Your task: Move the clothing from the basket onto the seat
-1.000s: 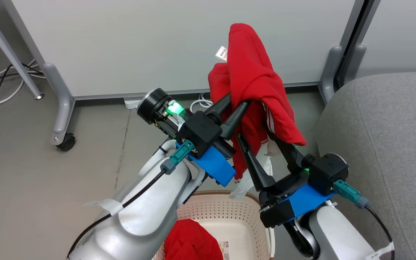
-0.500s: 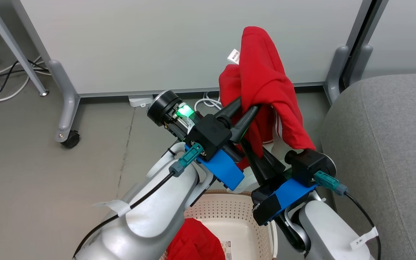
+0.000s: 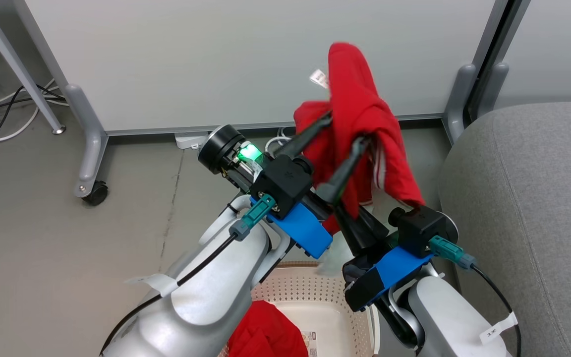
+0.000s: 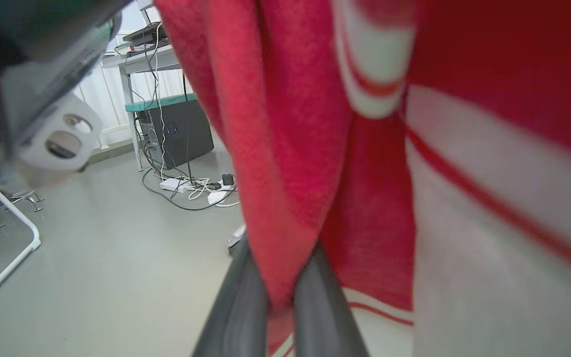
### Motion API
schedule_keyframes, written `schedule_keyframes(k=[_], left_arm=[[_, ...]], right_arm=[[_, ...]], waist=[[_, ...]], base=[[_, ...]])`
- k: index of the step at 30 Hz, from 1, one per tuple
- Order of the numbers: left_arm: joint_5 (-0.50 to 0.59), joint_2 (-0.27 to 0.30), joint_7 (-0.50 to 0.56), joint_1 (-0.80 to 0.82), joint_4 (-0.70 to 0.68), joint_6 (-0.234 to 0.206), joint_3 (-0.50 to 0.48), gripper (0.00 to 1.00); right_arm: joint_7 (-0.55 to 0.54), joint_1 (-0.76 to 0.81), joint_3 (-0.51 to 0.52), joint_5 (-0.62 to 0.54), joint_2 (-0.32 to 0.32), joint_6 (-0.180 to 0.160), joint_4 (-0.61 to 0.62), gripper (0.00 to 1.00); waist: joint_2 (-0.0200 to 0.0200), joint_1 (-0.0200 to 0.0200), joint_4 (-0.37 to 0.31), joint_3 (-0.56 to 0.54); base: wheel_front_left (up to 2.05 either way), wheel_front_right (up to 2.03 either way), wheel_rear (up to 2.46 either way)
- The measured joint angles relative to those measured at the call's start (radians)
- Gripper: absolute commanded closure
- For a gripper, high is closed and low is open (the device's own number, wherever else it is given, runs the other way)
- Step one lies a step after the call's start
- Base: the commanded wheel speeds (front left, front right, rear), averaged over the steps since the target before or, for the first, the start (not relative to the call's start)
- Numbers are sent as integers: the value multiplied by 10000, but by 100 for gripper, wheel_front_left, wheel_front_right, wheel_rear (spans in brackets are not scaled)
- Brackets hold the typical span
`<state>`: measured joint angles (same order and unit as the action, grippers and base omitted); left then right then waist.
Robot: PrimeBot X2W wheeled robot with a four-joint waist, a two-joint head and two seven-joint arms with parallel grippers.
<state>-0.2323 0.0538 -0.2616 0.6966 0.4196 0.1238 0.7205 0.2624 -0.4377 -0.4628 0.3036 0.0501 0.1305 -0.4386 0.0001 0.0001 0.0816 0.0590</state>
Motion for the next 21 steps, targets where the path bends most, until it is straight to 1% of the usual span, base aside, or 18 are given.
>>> schedule_keyframes(k=[9,14,18,21], left_arm=[[188,-15,0,-37,-17,0,-77,0],[230,-17,-2,-88,-17,0,-132,0],[314,-6,-2,-161,15,2,-123,0],[401,33,-10,-250,27,2,-75,0]], right_arm=[[0,25,21,73,4,0,44,100],[0,66,234,174,0,0,31,100],[-2,98,531,169,-2,0,136,100],[0,198,1112,-36,-6,0,454,100]], waist=[[0,0,-50,15],[0,0,-126,49],[0,0,-305,136],[0,0,-589,272]], base=[[0,0,0],[0,0,0],[0,0,0],[0,0,0]])
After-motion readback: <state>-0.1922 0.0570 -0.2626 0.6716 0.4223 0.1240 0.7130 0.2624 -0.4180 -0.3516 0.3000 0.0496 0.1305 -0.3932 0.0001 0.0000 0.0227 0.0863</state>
